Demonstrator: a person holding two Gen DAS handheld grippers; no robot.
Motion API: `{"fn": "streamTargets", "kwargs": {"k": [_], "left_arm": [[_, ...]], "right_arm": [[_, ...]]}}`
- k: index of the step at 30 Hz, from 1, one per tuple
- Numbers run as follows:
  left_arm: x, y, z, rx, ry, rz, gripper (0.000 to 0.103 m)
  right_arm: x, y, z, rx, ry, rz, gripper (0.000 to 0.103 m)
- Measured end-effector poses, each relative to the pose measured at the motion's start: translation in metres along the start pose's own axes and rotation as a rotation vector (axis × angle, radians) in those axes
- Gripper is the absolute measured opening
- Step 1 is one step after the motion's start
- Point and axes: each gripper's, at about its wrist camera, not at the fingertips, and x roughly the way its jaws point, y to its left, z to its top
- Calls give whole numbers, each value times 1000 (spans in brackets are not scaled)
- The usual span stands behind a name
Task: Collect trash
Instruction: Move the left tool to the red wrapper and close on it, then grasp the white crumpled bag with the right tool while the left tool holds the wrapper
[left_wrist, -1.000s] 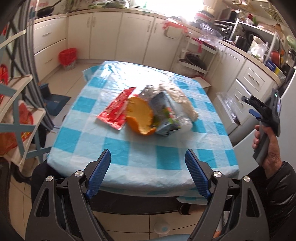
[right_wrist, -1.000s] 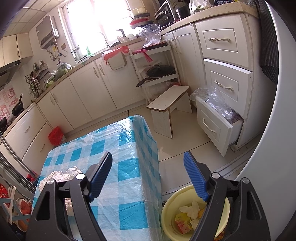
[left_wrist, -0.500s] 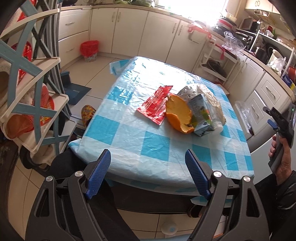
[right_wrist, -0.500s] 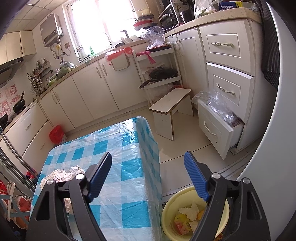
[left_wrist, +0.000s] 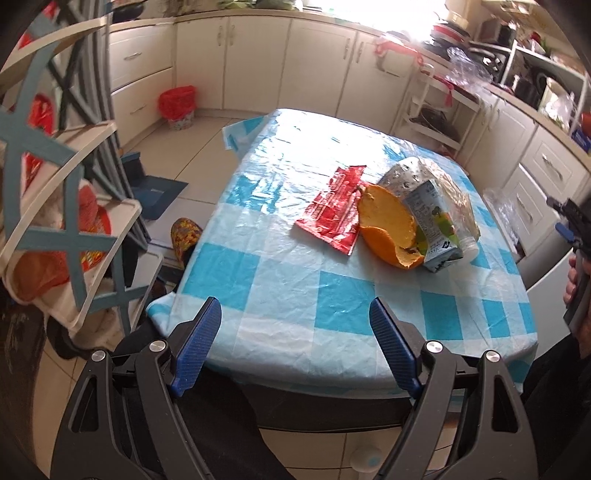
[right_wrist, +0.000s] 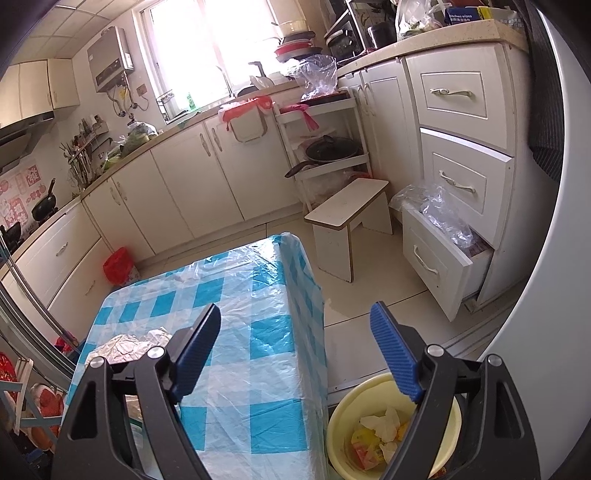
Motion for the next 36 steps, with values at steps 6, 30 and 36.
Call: {"fn": "streamTargets", "kwargs": {"k": [6,30,36], "left_arm": [[34,-7,24,5,10,23,79],[121,-27,73,24,62,134,13],[102,-10,66,-19,36,98,2]], "right_arm": [[5,8,-2,-18,13,12,80],[18,14,-4,7,54,62,81],[15,20,-4,-17,47,72,81]]}}
